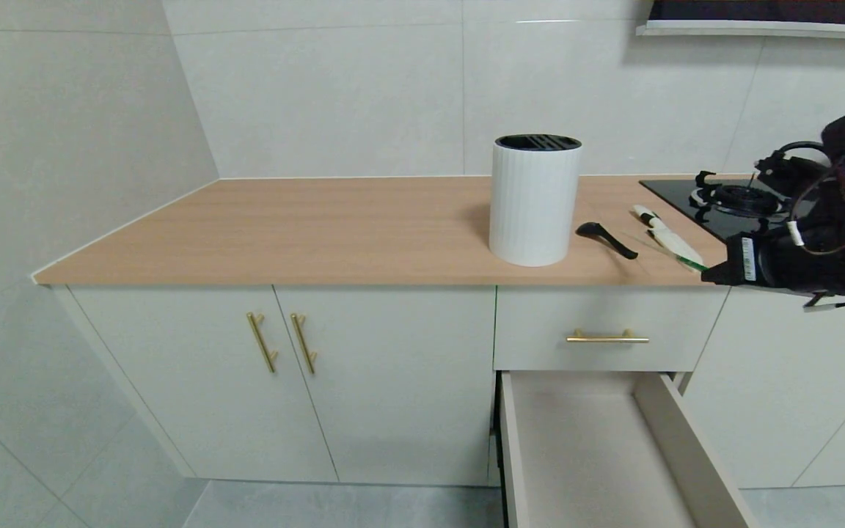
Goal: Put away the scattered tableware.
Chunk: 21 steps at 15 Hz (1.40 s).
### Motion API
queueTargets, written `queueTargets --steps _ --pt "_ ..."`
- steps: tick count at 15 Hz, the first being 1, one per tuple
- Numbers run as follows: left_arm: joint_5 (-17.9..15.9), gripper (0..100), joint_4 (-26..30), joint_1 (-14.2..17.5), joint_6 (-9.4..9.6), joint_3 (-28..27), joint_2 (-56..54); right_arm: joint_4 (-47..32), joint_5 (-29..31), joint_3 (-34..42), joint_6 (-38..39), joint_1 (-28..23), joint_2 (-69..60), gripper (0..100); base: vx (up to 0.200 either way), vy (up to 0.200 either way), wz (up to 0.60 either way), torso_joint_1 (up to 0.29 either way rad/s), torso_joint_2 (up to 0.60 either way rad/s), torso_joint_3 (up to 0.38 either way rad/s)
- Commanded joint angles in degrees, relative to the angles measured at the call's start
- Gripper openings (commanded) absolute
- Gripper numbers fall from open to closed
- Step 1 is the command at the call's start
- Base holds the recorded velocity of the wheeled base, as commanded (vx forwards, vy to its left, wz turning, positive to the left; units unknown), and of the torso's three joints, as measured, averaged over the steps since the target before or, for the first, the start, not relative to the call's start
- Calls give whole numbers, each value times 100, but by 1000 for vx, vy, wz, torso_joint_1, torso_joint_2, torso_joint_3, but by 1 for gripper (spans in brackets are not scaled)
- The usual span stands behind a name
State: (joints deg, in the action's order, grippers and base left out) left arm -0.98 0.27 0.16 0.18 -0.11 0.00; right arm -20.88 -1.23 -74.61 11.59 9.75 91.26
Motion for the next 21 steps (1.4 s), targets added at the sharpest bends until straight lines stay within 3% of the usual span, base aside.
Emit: queueTargets --steps 1,7,11,21 --pt "1 100 0 2 -1 -7 0 -206 -202 131 1 0 -724 0 0 0 0 0 0 0" --pt "1 100 0 2 -1 2 0 -882 -976 175 -491 0 -1014 0 0 0 0 0 0 0" --pt "1 100 0 2 -1 -7 0 -847 -1002 447 -913 79 -943 0 0 0 0 0 0 0" --pt "1 100 0 2 -1 2 0 -847 -1002 658 -940 563 -803 0 0 0 0 0 0 0"
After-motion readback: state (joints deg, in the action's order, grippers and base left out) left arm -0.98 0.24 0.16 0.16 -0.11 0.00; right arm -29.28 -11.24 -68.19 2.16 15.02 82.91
